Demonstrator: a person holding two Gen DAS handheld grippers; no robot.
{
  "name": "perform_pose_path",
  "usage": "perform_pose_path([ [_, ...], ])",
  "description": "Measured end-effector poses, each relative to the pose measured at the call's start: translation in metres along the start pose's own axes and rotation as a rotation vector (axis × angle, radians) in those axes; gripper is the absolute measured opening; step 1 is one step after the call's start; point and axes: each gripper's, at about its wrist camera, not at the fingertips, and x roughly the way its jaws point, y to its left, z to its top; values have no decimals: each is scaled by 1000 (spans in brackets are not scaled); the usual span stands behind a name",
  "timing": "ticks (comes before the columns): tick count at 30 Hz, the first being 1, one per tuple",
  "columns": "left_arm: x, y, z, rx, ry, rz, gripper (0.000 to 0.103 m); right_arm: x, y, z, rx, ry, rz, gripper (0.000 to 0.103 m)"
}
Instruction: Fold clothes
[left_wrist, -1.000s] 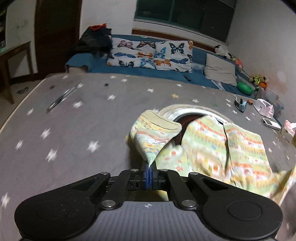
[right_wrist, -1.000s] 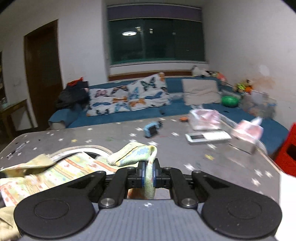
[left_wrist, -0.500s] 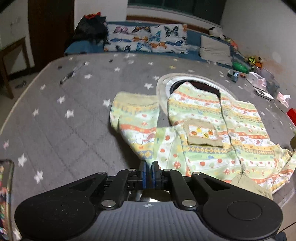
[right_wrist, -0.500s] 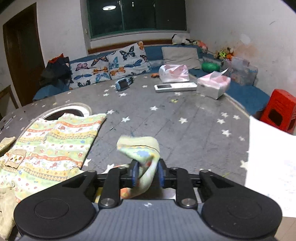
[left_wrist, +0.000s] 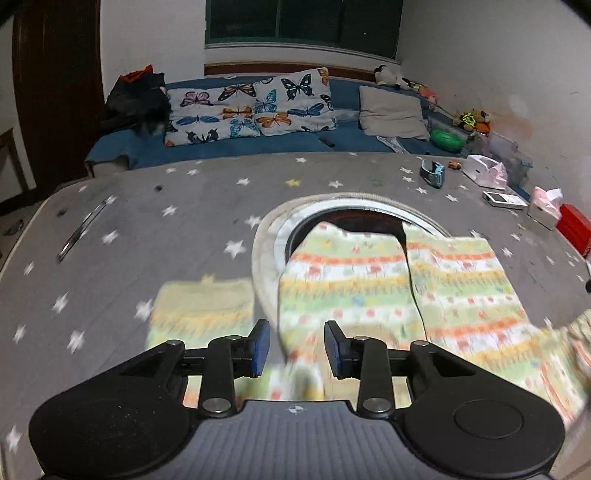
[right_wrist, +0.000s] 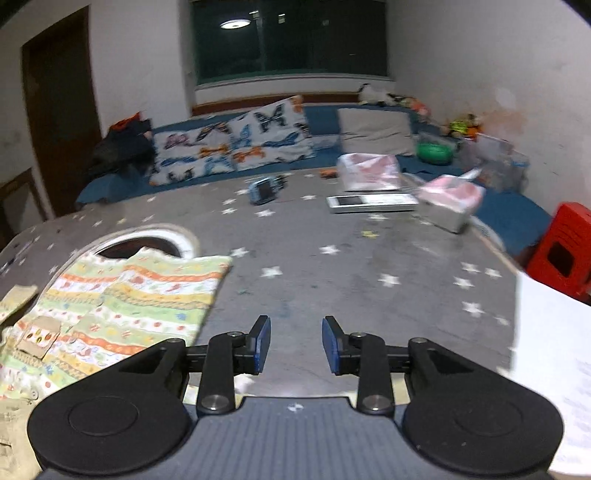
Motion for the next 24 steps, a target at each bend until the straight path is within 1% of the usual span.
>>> perform_pose_path([
  [4,39,-9,19,12,1,-12,35,27,22,4,-38,32,52,31],
  [7,66,-14,31,29,2,3,35,46,35,8,-55,57,80,31],
  [9,82,-14,36,43,4,14,41,56,42,10,-65,68,95,31],
  [10,90,-15,39,48,6,24,41,59,44,11,-69,72,100,31],
  [15,115,-13,44,60,21,29,41,78,56,18,-107,85,115,31],
  [18,125,-13,45,68,32,10,38,86,59,23,-106,90,123,31],
  [19,128,-13,45,69,40,-2,35,88,59,23,-105,90,123,31],
  [21,132,-14,45,67,50,-26,14,92,61,25,-107,91,124,31],
  [23,132,-14,45,60,55,-51,6,94,62,26,-110,91,125,31],
  [24,129,-15,44,55,48,-69,4,95,62,27,-111,91,125,31],
])
